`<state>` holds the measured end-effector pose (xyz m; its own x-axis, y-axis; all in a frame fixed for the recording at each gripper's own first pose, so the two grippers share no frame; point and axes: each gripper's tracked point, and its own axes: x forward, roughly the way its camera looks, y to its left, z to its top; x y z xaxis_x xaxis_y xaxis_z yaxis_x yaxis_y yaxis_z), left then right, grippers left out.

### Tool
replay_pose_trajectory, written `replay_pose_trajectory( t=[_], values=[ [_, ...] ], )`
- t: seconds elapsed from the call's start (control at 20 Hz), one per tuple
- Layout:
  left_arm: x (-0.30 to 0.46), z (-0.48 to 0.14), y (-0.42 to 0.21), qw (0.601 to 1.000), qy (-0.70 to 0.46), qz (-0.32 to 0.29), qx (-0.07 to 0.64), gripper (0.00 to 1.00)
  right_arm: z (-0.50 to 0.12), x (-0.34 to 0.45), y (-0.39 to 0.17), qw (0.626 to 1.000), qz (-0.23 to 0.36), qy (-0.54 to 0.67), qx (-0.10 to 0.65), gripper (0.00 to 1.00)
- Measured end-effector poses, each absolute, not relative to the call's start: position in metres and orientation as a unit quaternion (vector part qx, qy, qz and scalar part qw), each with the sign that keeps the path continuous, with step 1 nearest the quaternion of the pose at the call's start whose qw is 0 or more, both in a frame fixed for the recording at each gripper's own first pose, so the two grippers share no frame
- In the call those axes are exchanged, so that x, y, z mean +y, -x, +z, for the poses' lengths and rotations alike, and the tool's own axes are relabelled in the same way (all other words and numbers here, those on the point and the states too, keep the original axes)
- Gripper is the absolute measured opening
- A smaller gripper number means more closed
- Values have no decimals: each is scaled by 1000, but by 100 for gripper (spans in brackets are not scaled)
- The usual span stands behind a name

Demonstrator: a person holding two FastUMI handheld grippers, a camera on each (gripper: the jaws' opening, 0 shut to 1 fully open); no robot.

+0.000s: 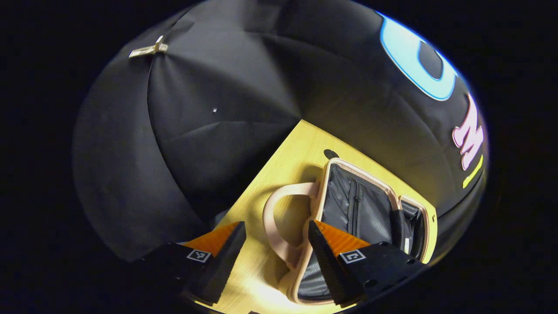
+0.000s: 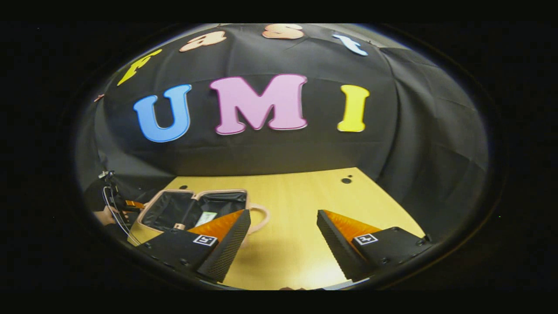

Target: First open the suitcase, pack the skin care products into it, and then close the suitcase.

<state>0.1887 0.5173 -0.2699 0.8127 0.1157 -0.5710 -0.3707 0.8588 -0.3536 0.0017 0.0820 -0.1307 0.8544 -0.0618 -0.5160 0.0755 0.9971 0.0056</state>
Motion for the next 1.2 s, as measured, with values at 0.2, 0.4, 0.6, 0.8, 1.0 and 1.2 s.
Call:
replay_pose_trajectory(
  t=[0.2, 0.4, 0.6, 0.8, 1.0, 1.2],
  values=[
    [517, -267, -199, 914, 299, 107, 251, 87, -135, 43, 41, 954, -92, -13, 285, 97],
    [530, -276, -195, 898, 352, 122, 235, 83, -145, 33, 73, 945, -114, -17, 307, 97],
    [507, -297, -212, 868, 406, 124, 259, 79, -149, 40, 82, 942, -110, -16, 317, 97],
    [514, -288, -208, 849, 447, 151, 239, 20, -132, 39, 78, 951, -96, 2, 295, 97],
    [500, -187, -187, 897, 397, 118, 157, 10, -131, 23, 67, 955, -83, 4, 285, 98],
    [401, -63, -183, 947, 295, 51, 119, 7, -141, 6, 52, 956, -63, -32, 286, 98]
  ],
)
